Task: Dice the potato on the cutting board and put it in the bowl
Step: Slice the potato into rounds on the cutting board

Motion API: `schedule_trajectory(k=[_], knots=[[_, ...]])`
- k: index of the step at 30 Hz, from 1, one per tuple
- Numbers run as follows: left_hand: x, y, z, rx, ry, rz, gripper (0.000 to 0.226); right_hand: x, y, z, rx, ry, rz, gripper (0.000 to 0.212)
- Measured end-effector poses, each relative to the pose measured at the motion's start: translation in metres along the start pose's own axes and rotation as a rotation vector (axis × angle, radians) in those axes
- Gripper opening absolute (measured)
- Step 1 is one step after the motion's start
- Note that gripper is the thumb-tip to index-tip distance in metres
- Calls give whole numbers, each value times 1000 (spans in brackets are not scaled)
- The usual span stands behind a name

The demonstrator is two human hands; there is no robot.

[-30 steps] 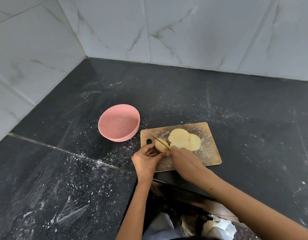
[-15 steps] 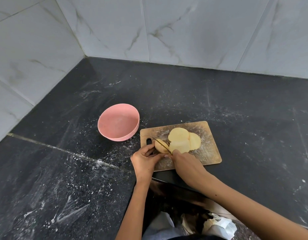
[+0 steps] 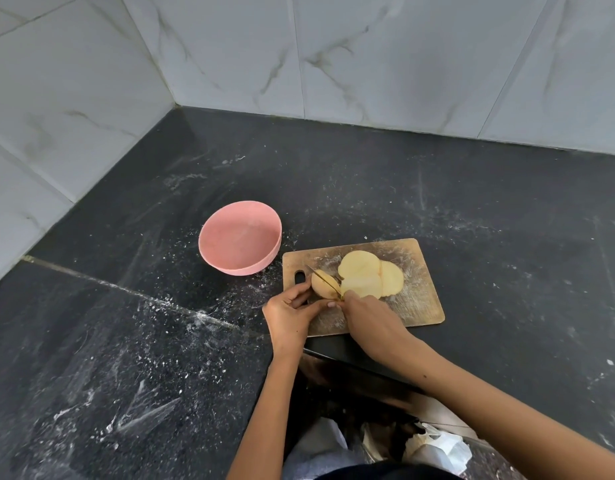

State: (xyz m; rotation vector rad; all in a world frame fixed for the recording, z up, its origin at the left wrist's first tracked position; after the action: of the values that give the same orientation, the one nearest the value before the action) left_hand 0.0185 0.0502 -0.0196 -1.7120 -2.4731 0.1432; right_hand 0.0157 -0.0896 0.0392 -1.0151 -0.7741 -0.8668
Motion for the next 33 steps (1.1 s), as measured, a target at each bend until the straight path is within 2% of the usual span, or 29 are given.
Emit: schedule_trajectory(k=[7,21,25,27,30,33], knots=[[2,0,1,8,-8,3,54,-1,1,-1,39,-7,-1,26],[2,-7,-4,-2,-19,40,53,-13,-7,-3,-9,-63,-24,12],[-2,-10,-8,17,-50,77,51,-10,1,1,-32,-77,-48,19],[-2,-14,-11,36,-79,114,42,-11,3,5,-29,-71,-54,21],[-7,-18,-18,20,-59,63,10,-14,5,9,-24,-60,-50,21],[-16,-19,-26,21,-66,-24,13,-17,4,4,-40,-33,-57,20]])
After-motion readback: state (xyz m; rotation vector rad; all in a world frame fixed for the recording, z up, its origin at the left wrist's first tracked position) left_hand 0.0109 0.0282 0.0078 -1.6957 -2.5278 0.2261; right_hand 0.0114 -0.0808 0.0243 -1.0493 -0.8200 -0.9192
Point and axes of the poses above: each hand's wrist, its own y-axis towards the middle knuckle, its own x-axis out of the back of the hand, z = x × y, the point moved 4 cm from there along y, towards the middle knuckle, and after that the axes turned 3 degrees about -y, right-handed, at the moved point
